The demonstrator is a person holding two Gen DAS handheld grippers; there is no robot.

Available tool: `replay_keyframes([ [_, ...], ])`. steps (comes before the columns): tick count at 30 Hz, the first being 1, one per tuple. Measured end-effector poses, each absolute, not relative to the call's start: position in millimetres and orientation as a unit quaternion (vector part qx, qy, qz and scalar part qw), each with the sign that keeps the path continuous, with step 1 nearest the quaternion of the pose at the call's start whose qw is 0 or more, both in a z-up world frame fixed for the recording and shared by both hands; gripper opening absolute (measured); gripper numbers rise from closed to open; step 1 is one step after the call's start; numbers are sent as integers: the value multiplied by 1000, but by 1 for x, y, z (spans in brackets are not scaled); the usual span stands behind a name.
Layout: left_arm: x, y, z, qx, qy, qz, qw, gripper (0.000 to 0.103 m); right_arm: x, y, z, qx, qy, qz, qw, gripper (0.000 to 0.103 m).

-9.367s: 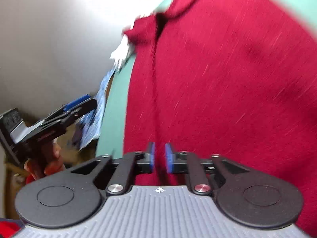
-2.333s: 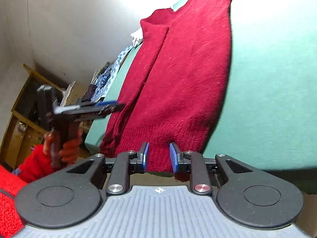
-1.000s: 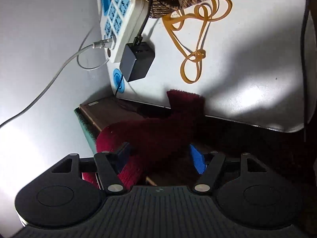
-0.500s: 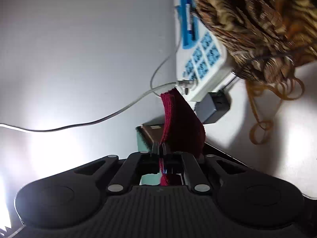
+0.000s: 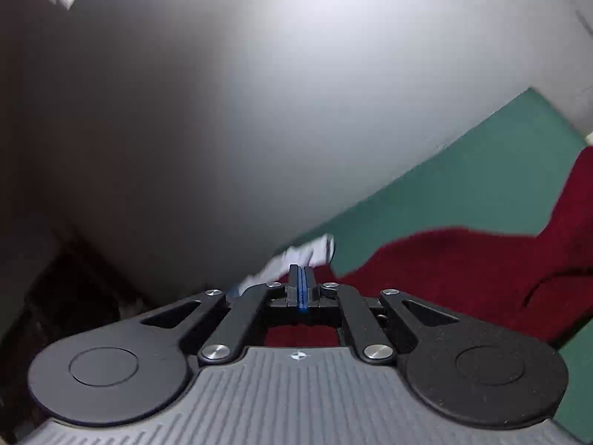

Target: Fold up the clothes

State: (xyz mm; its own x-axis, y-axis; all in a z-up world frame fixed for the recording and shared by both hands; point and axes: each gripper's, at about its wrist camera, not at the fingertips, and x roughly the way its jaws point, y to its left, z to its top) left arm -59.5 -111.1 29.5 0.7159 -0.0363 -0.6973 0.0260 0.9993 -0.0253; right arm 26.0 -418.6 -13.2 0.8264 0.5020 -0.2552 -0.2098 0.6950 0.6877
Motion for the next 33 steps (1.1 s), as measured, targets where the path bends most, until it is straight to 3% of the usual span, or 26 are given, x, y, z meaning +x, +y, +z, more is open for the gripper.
replay_keyframes([
  [3,-59,-91,21,7,384,-36,923,89,6,-385,-25,285,224,162,918,10],
  [6,-58,-68,14,2,390,-58,919,92,-9,-391,-39,237,245,48,939,25],
  [13,-42,-44,7,-5,391,-112,913,93,-5,-408,-44,-80,253,-114,957,38],
  [18,-29,-63,10,-2,390,-135,911,93,21,-418,-76,-264,299,-127,908,34],
  [23,-29,-89,6,13,395,-142,907,96,31,-426,-102,-329,321,-97,883,34],
  [25,-29,-98,5,16,400,-140,905,96,37,-432,-105,-332,316,-92,884,30],
  [26,-29,-103,5,18,402,-138,905,96,39,-434,-102,-321,311,-93,890,9],
  [27,-30,-106,5,19,401,-136,906,96,41,-437,-99,-310,306,-94,895,2],
  [33,-21,-117,3,-11,402,-141,905,95,38,-444,-47,-202,223,-109,947,3],
])
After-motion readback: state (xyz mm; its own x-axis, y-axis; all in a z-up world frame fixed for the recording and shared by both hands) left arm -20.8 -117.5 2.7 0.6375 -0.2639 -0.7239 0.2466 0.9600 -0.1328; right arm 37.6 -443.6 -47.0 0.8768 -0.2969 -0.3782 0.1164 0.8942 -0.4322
